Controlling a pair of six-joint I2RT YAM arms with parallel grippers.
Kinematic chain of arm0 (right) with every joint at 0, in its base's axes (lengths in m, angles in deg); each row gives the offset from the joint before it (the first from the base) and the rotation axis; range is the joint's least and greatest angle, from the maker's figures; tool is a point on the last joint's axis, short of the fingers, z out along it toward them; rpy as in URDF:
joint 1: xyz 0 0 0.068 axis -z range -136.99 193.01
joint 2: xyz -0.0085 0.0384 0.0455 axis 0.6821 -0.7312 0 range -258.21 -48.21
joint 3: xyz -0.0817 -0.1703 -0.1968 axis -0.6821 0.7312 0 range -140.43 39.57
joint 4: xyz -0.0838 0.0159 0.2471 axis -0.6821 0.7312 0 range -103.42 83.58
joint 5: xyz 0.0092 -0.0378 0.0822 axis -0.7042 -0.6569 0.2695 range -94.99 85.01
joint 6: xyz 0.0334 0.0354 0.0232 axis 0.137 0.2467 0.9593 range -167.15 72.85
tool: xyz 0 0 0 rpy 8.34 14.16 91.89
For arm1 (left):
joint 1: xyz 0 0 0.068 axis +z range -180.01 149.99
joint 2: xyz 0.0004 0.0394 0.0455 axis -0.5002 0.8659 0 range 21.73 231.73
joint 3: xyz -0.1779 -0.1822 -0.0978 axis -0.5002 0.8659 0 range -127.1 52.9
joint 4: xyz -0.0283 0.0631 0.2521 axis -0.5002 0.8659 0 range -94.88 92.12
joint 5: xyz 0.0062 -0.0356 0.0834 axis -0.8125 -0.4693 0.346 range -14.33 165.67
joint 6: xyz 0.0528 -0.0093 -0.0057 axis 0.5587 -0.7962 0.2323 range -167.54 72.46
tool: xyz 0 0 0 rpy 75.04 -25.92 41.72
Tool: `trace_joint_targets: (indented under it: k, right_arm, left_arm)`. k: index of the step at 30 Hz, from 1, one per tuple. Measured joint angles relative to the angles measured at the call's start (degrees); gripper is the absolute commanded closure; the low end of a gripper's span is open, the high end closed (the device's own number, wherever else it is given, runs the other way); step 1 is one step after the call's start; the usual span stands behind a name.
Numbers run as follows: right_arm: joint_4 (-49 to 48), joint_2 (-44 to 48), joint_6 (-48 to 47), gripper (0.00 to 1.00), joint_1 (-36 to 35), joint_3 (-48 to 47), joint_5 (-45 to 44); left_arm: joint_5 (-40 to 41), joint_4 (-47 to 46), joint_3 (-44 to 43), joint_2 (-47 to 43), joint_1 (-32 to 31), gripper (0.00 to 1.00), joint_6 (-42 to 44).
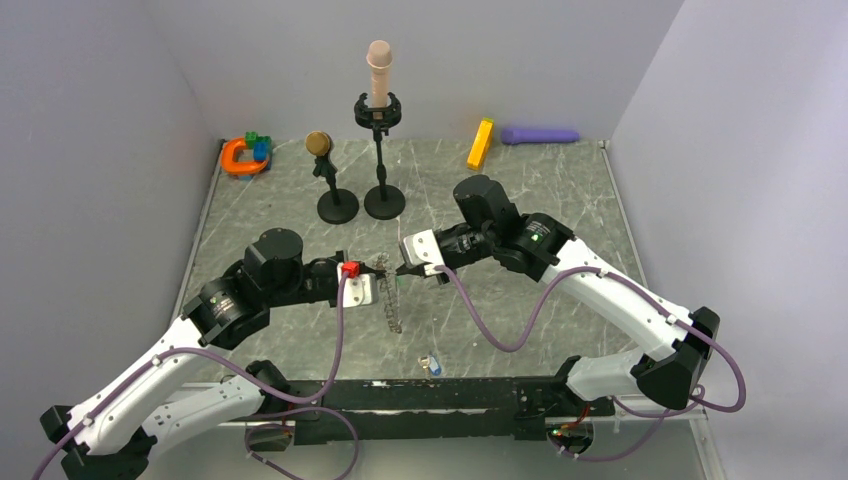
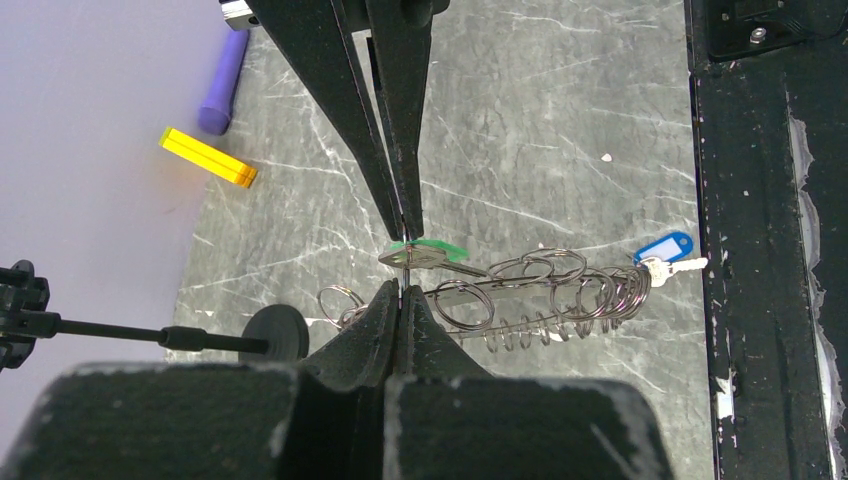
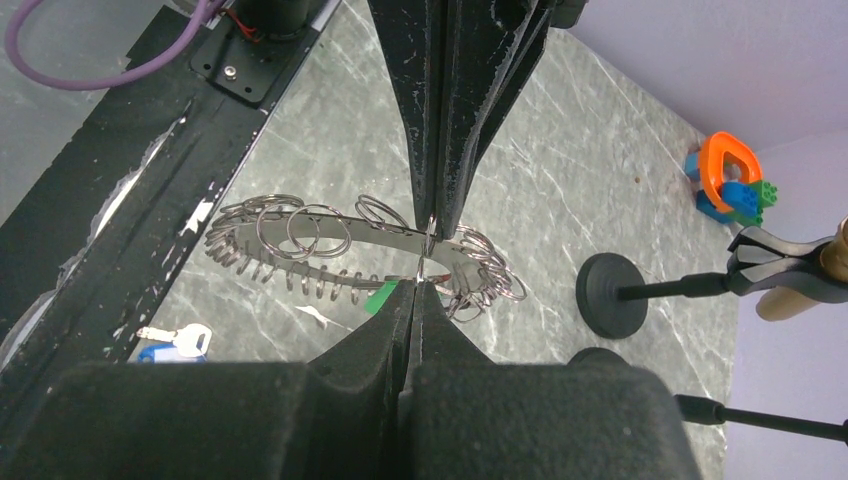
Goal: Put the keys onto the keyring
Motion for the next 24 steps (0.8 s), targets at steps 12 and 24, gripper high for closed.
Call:
trace_joint_targets:
  k: [12,24]
  right_arm:
    - [-0.42,0.0,0.17,1.0,-0.09,0.7,-0.04]
    - [-0.46,0.0,0.22,1.0,-0.17,0.74,-0.66]
  left_arm:
    - [-0.28,-0.04,0.0,0.0,-0.02,1.0,-0.15]
    - [-0.37,-0.07,0.02,0.0,-0.11,1.0,-0.42]
